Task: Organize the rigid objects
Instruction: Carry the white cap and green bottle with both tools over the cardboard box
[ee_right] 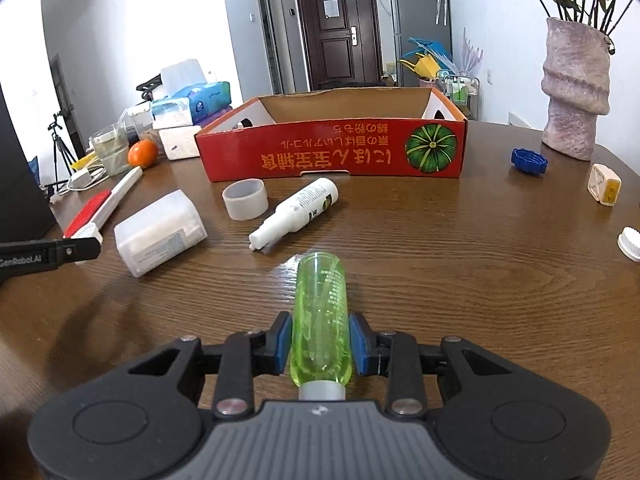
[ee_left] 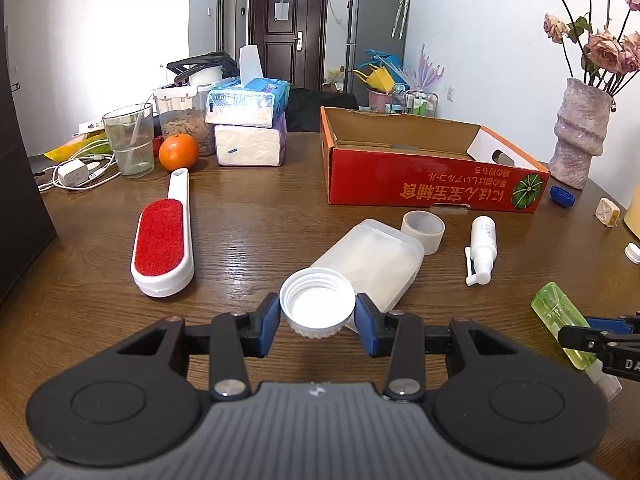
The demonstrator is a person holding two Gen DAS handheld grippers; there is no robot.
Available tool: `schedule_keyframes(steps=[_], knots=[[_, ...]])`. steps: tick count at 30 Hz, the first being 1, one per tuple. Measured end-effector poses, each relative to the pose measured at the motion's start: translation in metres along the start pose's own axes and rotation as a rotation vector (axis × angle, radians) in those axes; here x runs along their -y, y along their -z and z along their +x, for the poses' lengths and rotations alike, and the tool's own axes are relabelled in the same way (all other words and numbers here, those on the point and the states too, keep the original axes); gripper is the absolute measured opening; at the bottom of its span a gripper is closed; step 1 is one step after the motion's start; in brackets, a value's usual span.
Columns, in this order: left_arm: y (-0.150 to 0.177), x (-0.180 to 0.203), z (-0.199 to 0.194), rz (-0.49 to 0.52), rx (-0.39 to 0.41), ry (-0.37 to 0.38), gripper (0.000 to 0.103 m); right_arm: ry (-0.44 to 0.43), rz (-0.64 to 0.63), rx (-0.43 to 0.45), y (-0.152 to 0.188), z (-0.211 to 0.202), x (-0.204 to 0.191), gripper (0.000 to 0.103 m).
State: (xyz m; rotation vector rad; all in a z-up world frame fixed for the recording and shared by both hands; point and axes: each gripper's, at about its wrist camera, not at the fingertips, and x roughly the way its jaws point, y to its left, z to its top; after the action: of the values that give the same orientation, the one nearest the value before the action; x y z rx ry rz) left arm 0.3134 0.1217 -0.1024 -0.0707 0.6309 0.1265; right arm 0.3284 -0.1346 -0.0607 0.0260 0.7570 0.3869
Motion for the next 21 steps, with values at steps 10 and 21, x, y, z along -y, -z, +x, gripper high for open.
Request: schedule_keyframes(steps=[10,21], knots=[[-0.004,0.002,-0.001,0.003,-0.002,-0.003,0.041,0.029,-0.013,-0.011,-0.005,0.016,-0.004,0.030],[-0.040,0.021,-0.007,-0.001,0.047,0.011,0.041,0.019,0.025,0.085,-0.030,-0.003,0.008,0.030]])
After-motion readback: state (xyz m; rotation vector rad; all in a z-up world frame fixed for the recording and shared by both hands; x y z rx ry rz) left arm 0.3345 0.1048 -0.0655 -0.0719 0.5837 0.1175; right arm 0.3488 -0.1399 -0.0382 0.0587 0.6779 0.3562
